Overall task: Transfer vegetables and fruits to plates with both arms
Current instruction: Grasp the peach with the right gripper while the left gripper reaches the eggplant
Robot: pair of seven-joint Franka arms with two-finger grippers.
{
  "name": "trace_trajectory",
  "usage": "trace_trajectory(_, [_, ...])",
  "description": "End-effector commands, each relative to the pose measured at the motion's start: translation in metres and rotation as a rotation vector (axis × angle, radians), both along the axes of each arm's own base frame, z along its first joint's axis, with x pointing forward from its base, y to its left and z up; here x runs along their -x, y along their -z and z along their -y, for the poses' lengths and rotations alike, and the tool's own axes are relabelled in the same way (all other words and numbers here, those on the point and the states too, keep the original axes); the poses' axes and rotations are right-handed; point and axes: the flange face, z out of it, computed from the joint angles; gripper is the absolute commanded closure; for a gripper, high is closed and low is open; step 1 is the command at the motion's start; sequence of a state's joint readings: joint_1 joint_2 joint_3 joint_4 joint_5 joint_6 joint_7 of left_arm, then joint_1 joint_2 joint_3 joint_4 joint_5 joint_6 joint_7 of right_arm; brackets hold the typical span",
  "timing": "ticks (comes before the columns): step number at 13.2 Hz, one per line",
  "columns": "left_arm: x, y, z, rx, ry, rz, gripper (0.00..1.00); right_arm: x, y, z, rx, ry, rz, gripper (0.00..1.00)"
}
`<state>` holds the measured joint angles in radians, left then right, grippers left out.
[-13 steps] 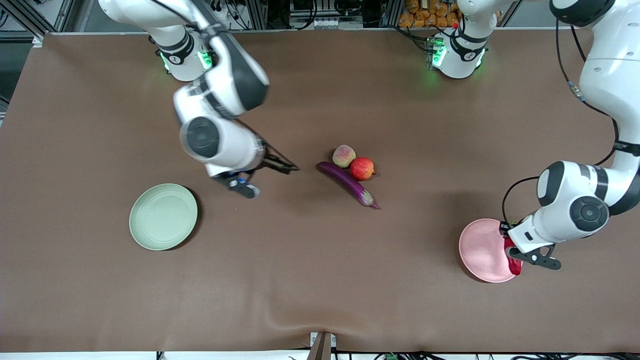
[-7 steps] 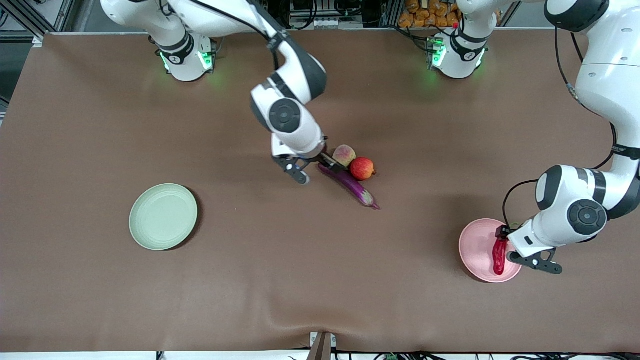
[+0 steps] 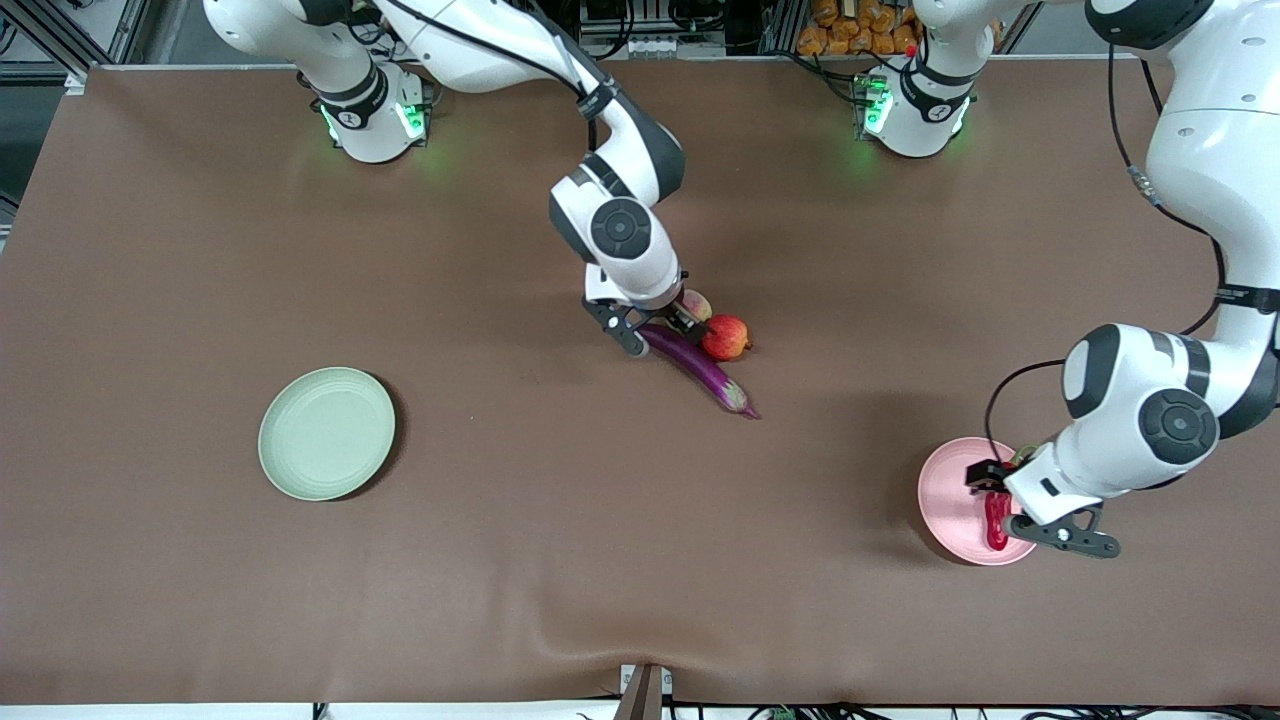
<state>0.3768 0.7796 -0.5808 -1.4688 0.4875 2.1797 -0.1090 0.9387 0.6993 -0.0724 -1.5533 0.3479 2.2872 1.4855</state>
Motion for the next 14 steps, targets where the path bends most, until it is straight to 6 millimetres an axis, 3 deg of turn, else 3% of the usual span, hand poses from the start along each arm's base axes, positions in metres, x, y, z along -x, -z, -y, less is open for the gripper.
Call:
trace_trajectory(1, [0.01,-0.001,0.063,0.023,-0.139,-0.017,0.0,0.017,0.011,-0.013,0.01,0.008,0.003,0.0])
trace_trajectory(4, [0.029,0.012,0.143,0.039,-0.324,-0.04,0.0,0.021,0.029,-0.017,0.0,0.035,0.031,0.0])
trace_trajectory(5, [0.033,0.013,0.161,0.044,-0.351,-0.043,0.0,0.022,0.031,-0.02,-0.003,0.045,0.039,0.0])
trace_trajectory(6, [0.039,0.018,0.177,0.052,-0.371,-0.054,0.0,0.019,0.031,-0.017,-0.002,0.05,0.04,0.12])
trace_trajectory(8, [0.054,0.028,0.223,0.079,-0.436,-0.067,0.0,0.014,0.032,-0.012,0.006,0.047,0.042,0.82])
trace_trajectory(9, [0.06,0.03,0.242,0.096,-0.459,-0.061,0.0,0.01,0.027,-0.01,0.007,0.044,0.046,1.0])
trace_trajectory(11, [0.07,0.041,0.261,0.098,-0.527,-0.072,0.0,-0.001,0.018,0.004,0.043,0.037,-0.007,1.0])
trace_trajectory(14, [0.084,0.045,0.289,0.098,-0.617,-0.082,0.0,-0.032,-0.059,0.059,0.069,-0.063,-0.131,1.0])
